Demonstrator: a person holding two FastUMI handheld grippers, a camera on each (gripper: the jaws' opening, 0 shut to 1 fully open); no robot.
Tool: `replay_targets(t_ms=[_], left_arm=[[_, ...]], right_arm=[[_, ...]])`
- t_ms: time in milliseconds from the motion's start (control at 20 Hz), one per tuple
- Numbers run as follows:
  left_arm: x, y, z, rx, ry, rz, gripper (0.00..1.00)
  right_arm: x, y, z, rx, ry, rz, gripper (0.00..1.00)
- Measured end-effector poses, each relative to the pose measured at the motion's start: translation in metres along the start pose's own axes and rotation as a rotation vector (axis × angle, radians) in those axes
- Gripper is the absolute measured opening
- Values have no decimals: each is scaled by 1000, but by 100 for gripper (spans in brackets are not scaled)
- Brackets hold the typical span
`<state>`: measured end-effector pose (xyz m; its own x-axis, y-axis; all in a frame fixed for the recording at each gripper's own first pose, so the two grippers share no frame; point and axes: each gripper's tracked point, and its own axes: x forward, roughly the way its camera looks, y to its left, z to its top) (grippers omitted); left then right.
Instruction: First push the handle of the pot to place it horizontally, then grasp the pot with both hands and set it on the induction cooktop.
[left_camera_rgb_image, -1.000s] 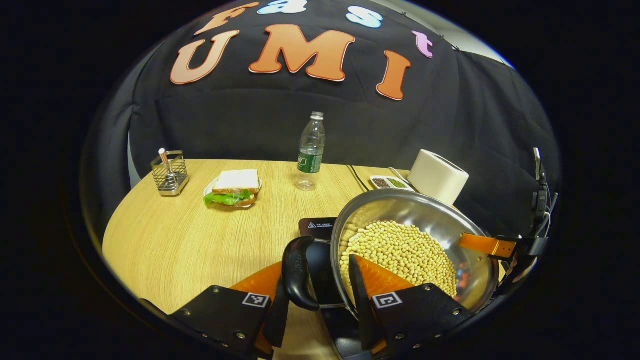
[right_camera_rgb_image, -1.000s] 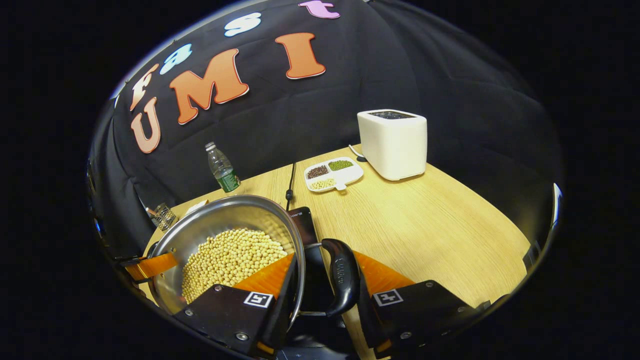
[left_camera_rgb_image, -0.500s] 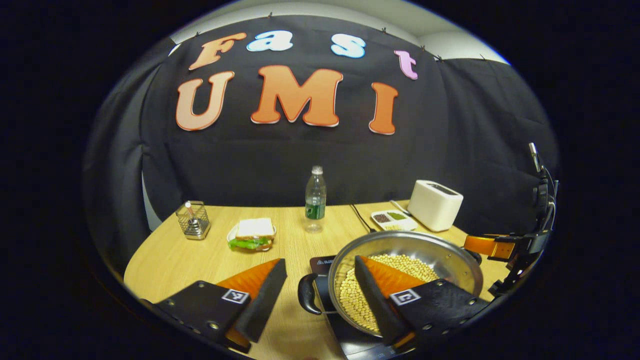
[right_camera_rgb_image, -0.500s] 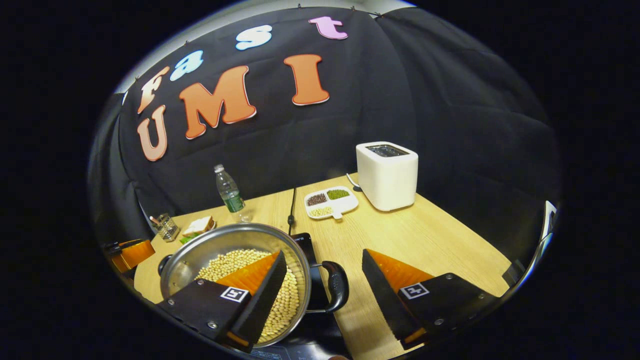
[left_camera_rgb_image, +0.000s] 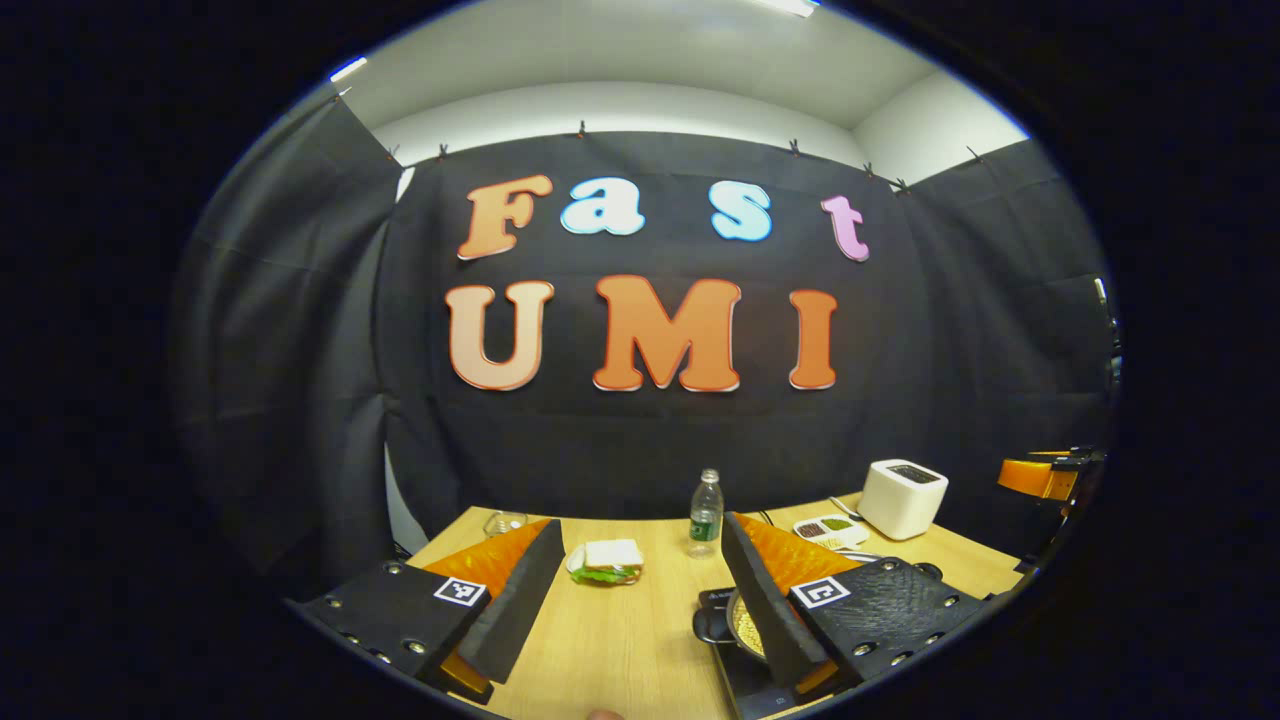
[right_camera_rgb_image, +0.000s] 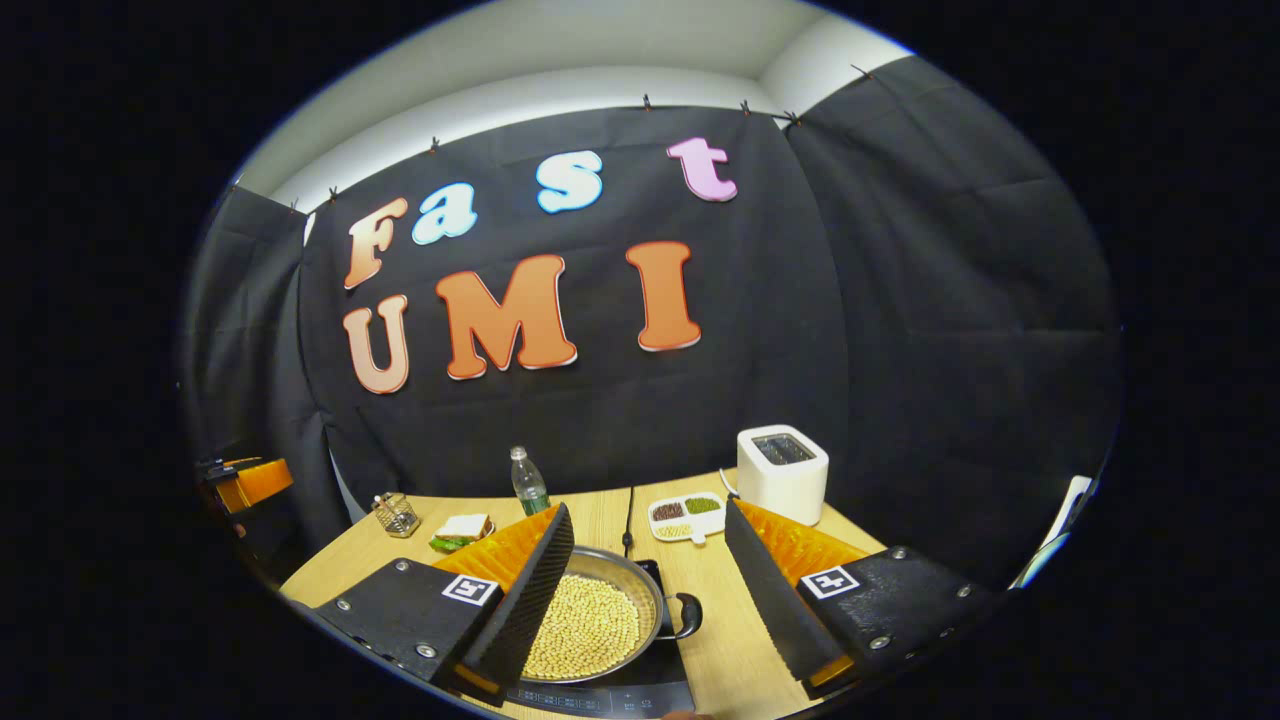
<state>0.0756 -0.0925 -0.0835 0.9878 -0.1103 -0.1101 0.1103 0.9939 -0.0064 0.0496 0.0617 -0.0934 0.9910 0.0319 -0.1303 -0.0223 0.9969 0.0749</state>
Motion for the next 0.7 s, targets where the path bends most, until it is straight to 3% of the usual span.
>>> replay_targets(t_ms=[150, 300, 500, 700], left_arm=[[-25, 40, 37, 2, -43, 106, 94], [-51, 49, 60, -28, -83, 113, 89], [-74, 66, 74, 18, -105, 150, 89], [-83, 57, 88, 39, -136, 133, 89]], right_arm=[[-28, 8, 34, -19, -62, 35, 95], [-48, 12, 57, -52, -97, 58, 94], [-62, 16, 76, -93, -126, 72, 95], [-68, 15, 89, -94, -158, 71, 100]])
